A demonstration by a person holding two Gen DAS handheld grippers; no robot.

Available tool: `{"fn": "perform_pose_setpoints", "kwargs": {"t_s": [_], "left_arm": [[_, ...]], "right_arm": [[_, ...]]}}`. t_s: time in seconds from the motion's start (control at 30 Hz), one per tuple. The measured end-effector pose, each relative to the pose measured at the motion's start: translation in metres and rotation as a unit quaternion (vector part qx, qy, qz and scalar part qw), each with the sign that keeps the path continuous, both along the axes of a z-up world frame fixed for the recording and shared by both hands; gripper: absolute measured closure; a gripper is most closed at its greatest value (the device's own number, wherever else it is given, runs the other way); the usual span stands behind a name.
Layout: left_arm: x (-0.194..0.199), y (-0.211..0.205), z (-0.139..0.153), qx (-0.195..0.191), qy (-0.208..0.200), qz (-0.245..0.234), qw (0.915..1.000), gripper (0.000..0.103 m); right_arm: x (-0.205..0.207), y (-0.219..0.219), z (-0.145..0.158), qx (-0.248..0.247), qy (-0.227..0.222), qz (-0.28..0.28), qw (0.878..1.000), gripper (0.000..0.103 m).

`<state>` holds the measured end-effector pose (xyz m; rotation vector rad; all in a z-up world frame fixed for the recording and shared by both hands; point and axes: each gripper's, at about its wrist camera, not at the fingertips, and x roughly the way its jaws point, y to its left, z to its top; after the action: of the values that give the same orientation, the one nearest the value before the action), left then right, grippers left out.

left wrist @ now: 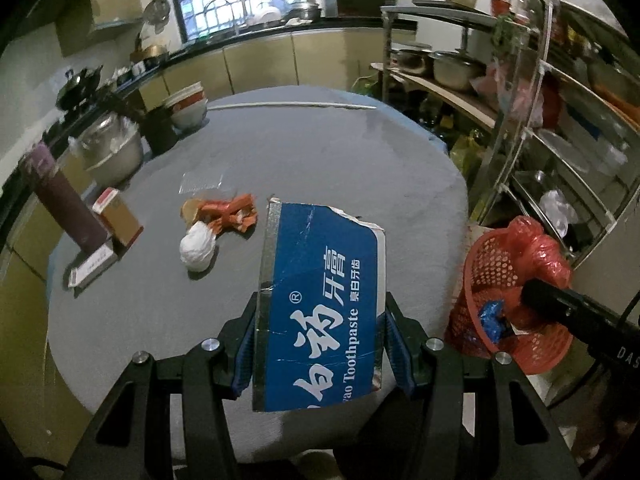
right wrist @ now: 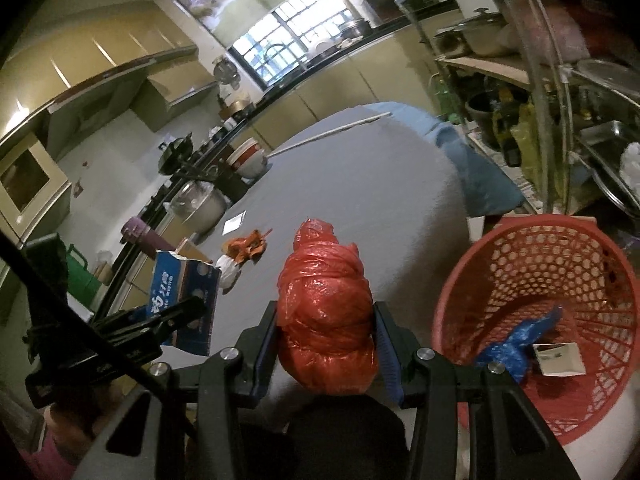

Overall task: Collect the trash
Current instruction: 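Drop the red bag into the basket with the right tool while the left carries the toothpaste box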

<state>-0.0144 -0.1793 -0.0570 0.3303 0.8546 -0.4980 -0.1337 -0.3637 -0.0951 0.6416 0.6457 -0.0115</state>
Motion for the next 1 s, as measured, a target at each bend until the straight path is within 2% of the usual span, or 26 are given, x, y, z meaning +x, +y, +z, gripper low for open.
{"fn": "perform_pose_setpoints", "kwargs": {"t_s": [0.37, 0.8, 1.0], "left_arm": [[-0.022, -0.041, 0.005, 0.019, -0.018, -0.047, 0.9986, 0.045], [-0.051, -0.099, 0.0, 0.037, -0.028, -0.109, 0.9929, 0.045], [-0.052, -0.13, -0.015, 0.017, 0.029, -0.152, 0.9878, 0.045]], "right_arm": [[-0.033, -0.035, -0.003, 0.008, -0.003, -0.049, 0.999, 0.055], [-0.079, -0.077, -0.013, 0.013, 0.002, -0.107, 0.994, 0.055], [-0.097, -0.101, -0.026, 0.027, 0.011, -0.14, 0.99, 0.055]]}}
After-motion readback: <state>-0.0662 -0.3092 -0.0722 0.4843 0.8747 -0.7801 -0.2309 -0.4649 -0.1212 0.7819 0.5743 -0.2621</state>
